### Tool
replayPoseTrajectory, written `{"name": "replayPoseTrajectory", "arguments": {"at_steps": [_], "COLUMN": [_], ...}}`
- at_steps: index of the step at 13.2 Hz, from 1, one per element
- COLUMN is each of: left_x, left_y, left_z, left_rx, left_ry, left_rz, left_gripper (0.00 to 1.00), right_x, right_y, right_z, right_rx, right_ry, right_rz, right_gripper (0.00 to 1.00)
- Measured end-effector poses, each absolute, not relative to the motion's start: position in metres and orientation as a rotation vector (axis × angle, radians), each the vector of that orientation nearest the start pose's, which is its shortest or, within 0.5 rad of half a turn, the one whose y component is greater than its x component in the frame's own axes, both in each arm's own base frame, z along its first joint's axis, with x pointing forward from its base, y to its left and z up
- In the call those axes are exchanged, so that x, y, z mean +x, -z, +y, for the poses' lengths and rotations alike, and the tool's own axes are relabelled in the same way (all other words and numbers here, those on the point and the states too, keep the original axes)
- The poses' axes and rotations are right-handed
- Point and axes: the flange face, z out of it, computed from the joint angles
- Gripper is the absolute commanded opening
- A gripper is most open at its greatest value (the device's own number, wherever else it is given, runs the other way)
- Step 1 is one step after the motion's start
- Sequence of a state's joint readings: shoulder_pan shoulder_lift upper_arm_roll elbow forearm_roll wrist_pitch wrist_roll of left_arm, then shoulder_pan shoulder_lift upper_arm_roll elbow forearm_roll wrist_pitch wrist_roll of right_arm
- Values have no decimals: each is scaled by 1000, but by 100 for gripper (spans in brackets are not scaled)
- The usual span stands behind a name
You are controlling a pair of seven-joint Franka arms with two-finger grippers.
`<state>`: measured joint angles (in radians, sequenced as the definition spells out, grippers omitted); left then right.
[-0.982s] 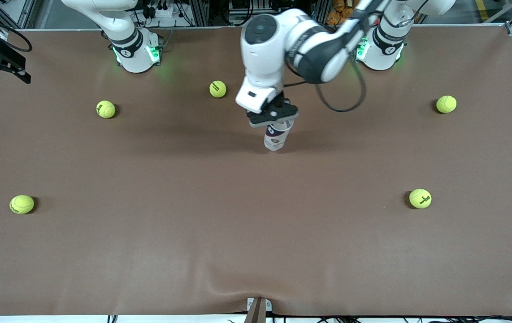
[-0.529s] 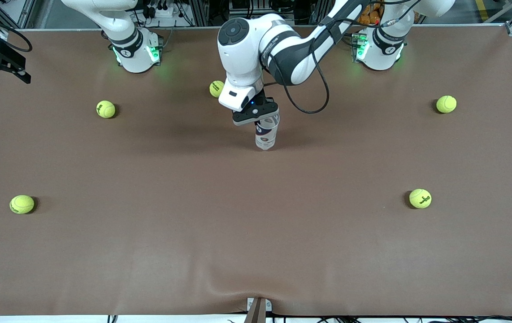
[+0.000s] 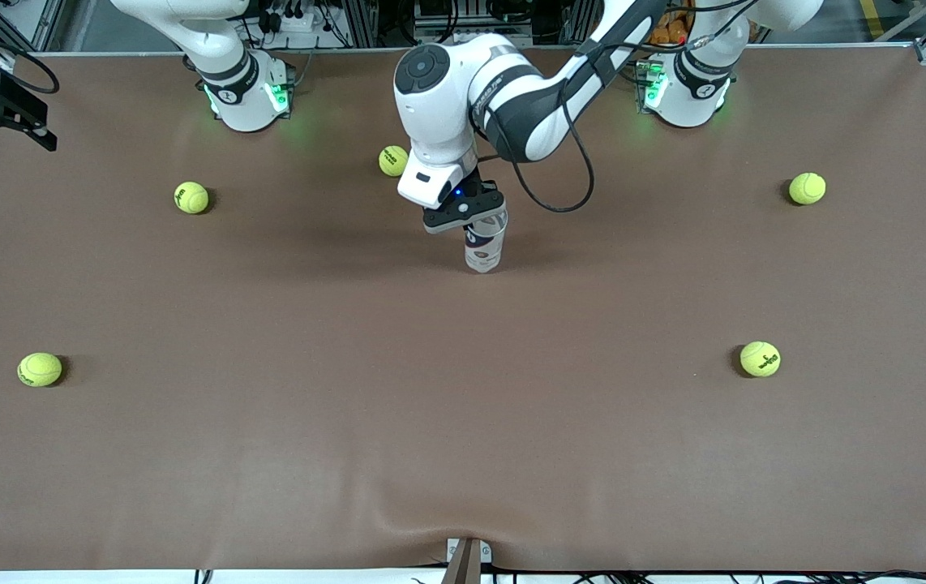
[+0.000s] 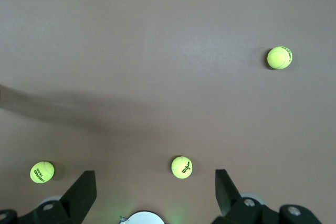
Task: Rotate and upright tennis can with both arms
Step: 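Lower the upright can onto the table with the left gripper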
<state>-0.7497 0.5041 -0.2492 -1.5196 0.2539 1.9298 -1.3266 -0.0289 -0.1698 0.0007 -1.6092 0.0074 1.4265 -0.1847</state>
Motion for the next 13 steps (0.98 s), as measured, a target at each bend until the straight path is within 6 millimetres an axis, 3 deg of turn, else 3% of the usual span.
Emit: {"name": "replayPoseTrajectory", "arguments": {"at_steps": [4, 8, 10, 13], "left_x": [406, 406, 406, 407], "left_y": [-369, -368, -366, -367], "left_z": [-553, -553, -553, -553], "left_rx": [-3002, -3000, -2998, -2999], "left_ry": [112, 111, 108, 110], "left_rz": [-392, -394, -394, -404], "left_gripper": [3, 35, 38, 60], "right_x": [484, 484, 484, 484], "right_y": [-682, -682, -682, -682], "right_z": [-12, -13, -13, -13], "right_rx": [-3123, -3122, -3122, -3122], "right_ry": [-19, -19, -19, -19], "right_rz": [-247, -247, -246, -246], "right_gripper": [100, 100, 100, 100]}}
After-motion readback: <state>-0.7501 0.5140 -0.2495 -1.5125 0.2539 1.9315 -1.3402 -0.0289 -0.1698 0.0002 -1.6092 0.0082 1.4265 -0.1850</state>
